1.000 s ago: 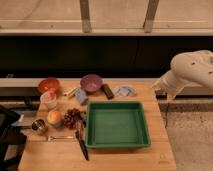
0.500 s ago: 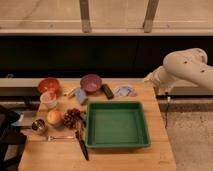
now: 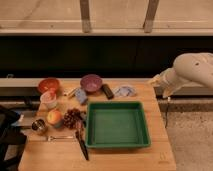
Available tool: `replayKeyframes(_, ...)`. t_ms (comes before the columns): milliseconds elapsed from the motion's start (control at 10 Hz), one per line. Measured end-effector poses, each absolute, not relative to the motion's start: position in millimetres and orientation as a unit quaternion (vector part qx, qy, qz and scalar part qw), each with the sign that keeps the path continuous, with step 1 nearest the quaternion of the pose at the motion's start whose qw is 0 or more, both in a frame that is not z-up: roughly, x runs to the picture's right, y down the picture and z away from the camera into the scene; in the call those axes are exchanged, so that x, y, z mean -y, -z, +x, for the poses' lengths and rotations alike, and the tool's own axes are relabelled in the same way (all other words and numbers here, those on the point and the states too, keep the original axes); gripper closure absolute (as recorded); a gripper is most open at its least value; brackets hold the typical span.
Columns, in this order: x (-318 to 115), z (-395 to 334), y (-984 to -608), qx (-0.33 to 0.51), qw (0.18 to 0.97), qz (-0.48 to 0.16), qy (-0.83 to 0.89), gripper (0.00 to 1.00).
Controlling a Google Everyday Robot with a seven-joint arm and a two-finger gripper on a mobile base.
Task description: Wipe purple bowl with towel
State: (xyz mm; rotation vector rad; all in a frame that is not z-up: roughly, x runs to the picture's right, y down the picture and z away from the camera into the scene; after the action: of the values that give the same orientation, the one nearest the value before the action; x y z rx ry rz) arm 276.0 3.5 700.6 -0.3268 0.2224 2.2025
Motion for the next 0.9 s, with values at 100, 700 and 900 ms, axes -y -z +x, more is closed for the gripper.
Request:
replayKeyframes(100,-4.1,274.5,-707.9,-0.085,0.435,-0.141,-0.885,0.35)
replayKeyframes(700,31.6,185.1,-774.4,-0.05,0.44,-0.199,-0.874,0.35)
replayKeyframes(900,49.1,150.2,-796.8,-0.038,0.443,-0.217,-0.869,0.35)
